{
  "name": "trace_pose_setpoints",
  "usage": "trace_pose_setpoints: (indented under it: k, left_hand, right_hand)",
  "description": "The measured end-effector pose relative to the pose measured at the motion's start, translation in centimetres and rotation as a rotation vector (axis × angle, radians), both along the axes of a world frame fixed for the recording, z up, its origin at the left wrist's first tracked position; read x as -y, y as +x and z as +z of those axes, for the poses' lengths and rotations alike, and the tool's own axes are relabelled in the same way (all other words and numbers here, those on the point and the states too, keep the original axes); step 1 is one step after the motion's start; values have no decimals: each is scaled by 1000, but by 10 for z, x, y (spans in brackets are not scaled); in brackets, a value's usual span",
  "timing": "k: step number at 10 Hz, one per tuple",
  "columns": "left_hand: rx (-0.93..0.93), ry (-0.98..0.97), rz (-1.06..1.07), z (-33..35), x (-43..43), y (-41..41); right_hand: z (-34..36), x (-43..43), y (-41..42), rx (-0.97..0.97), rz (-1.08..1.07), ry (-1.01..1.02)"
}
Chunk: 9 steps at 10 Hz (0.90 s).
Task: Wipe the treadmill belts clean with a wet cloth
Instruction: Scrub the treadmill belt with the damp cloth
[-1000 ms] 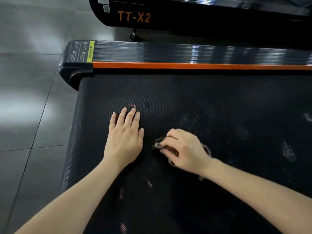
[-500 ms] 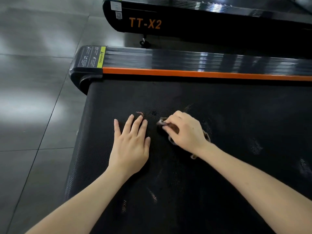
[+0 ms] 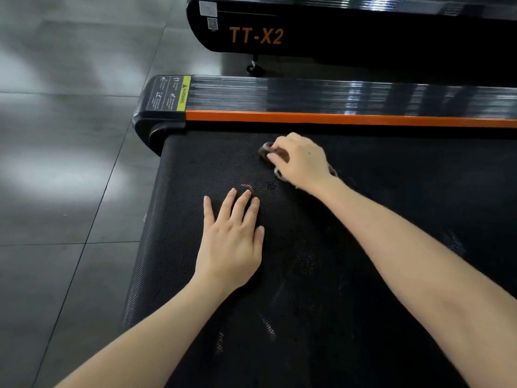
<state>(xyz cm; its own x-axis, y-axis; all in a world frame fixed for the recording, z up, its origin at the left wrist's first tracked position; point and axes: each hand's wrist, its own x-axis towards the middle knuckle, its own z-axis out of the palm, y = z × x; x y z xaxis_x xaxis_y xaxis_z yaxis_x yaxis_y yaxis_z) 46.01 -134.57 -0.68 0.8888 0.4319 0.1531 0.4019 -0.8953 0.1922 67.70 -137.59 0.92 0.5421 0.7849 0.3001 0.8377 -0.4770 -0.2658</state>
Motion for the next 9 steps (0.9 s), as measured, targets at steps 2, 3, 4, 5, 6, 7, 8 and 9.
trace_pose_setpoints:
  k: [2, 3, 4, 5, 6, 7, 8, 9]
  left_hand:
    - [-23, -11, 1, 2, 0, 0]
    - [-75, -21, 5, 5, 1, 0]
    - [-89, -29, 2, 5, 2, -1]
    - [-71, -29, 0, 5, 2, -2]
    - [-69, -29, 3, 5, 3, -1]
    - [-69, -10, 6, 5, 4, -1]
    - [-67, -7, 8, 6, 4, -1]
    - [-32, -29, -13, 15, 7, -7]
  right_hand:
    - [-1, 1, -9, -44, -218, 54]
    - [-2, 54, -66, -76, -76, 84]
    - [1, 132, -129, -60, 37, 88]
    - [3, 184, -129, 10, 79, 22]
    - [7, 190, -94, -21, -236, 8]
    - [0, 183, -107, -31, -441, 9]
    - [-2, 193, -163, -18, -267, 88]
    - [1, 216, -199, -72, -30, 84]
